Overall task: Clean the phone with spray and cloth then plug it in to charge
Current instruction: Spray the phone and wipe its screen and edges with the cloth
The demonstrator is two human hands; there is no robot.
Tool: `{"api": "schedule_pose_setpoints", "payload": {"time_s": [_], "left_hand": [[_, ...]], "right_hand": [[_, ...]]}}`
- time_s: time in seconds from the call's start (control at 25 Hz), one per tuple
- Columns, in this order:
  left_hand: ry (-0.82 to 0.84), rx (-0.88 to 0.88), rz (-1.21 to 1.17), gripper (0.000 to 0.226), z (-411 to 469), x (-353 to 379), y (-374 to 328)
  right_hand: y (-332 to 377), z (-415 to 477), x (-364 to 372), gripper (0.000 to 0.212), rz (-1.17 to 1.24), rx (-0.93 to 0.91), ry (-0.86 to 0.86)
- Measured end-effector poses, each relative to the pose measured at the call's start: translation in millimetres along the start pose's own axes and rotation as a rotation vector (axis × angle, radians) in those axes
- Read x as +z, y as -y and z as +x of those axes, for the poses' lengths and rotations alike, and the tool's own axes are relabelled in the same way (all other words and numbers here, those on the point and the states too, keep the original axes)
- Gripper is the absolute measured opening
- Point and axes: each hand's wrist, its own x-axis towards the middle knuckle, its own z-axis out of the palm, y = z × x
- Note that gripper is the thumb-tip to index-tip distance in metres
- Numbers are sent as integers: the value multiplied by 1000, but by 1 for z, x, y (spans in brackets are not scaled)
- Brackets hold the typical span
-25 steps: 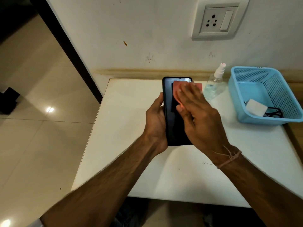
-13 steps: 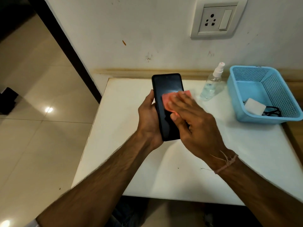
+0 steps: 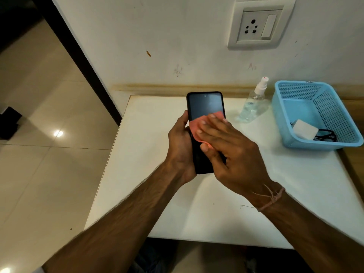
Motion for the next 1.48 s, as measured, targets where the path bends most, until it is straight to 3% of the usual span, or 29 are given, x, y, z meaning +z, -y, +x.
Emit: {"api": "schedule_pose_setpoints", "payload": {"time_s": [0.2,0.4,0.52,0.76,1.0,1.24,1.48], "left_hand": [[-80,4,103,63,0,5,8],[-30,-23,62,61,-5,10,7],[-5,3,-1,72,-2,2,-2],[-58,5,95,65,0,5,6],[-18,12,18,67,-1,2,0],[-76,-6,137,66,-2,7,5],[-22,17,41,62,-5,6,2]], "right_hand": [[-11,15,5,44,-82,166,-68],[2,23,10,43,25,101,3],[5,6,6,38,18,10,28],[-13,19,4,44,-75,172,-73],[1,9,6,40,35,-10,33],[-23,16,2,47,-105,165,-57],[1,13,10,43,32,6,61]]}}
